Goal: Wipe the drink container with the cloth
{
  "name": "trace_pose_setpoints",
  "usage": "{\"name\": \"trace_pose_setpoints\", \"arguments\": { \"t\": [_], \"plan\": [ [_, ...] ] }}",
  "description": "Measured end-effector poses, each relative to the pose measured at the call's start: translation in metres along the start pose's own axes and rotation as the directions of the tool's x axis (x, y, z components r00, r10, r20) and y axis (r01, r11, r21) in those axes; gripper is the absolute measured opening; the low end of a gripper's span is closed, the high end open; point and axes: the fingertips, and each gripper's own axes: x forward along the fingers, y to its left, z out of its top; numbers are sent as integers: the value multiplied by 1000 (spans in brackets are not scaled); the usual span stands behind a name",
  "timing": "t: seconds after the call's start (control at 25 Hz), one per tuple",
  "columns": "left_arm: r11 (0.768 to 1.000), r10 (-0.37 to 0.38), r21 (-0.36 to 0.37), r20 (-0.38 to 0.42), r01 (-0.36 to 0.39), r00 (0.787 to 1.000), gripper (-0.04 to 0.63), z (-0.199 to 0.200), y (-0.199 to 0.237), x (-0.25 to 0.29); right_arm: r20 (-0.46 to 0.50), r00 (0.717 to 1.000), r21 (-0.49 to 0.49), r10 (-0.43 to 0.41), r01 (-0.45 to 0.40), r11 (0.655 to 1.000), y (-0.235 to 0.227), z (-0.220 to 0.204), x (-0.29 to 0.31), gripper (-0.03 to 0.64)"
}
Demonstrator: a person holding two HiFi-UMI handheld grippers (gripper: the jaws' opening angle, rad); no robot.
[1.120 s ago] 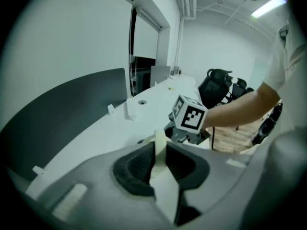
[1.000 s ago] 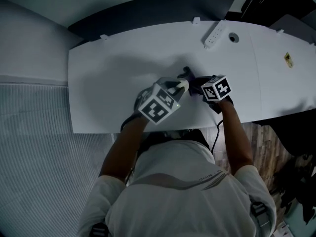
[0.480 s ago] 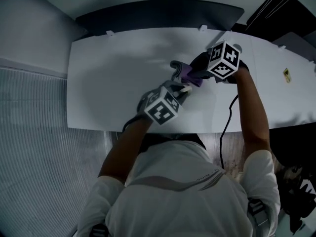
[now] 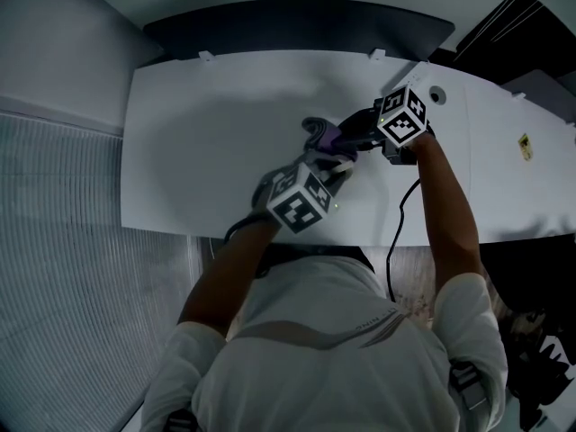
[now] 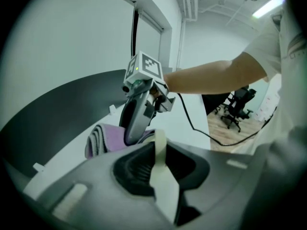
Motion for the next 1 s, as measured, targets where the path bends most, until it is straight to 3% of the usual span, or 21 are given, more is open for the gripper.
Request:
{"name": "trace_pose_setpoints", "arguments": {
  "t": [0.2, 0.44, 0.84, 1.0],
  "plan": [
    [1000, 0, -13, -7, 0, 1000, 64, -1, 2, 1, -19, 1000, 51, -10, 11, 999, -12, -7, 9, 84],
    [1000, 1, -14, -7, -2, 1000, 64, -1, 2, 1, 4, 999, 201, -45, 44, 979, -38, -29, 23, 84],
    [1000, 8, -18, 5, -8, 1000, 64, -2, 2, 0, -153, 967, 280, -205, 242, 929, -79, -71, 46, 84],
    [1000, 7, -19, 12, -7, 1000, 64, -2, 1, 0, -159, 953, 294, -257, 294, 910, -86, -81, 48, 84]
  ]
}}
